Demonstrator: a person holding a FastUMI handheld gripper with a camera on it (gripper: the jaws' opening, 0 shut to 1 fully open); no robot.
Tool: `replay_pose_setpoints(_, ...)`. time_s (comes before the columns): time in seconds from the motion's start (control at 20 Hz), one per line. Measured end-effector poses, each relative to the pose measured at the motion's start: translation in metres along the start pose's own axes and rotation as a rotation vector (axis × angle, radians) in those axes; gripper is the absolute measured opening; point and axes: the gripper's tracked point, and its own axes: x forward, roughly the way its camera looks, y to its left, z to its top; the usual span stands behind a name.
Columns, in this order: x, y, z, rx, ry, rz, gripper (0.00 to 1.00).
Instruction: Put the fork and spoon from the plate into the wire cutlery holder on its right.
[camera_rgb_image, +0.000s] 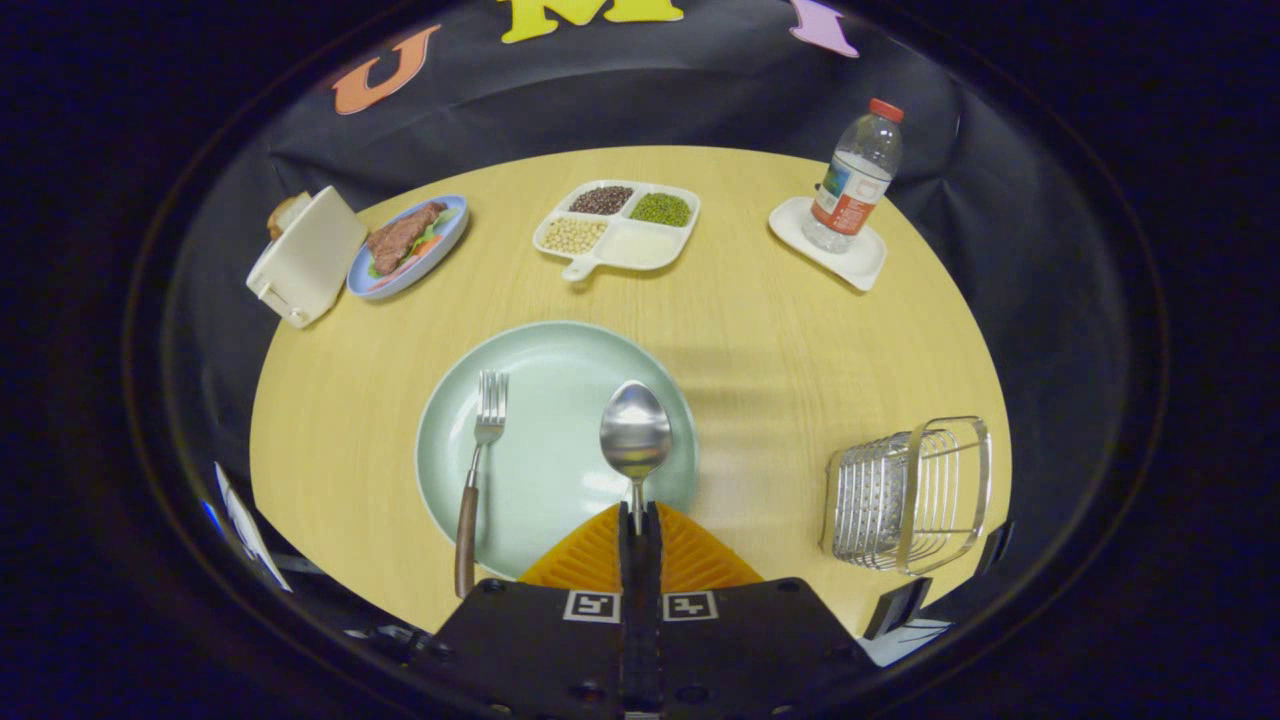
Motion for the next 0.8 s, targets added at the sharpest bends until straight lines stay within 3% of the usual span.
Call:
replay_pose_setpoints(0.3,-0.041,-0.045,0.006,0.082,-0.056,0.029,0.01)
replay_pose_setpoints(0.8,-0.093,-0.142,-0.004,0.206,-0.136,0.005,0.01)
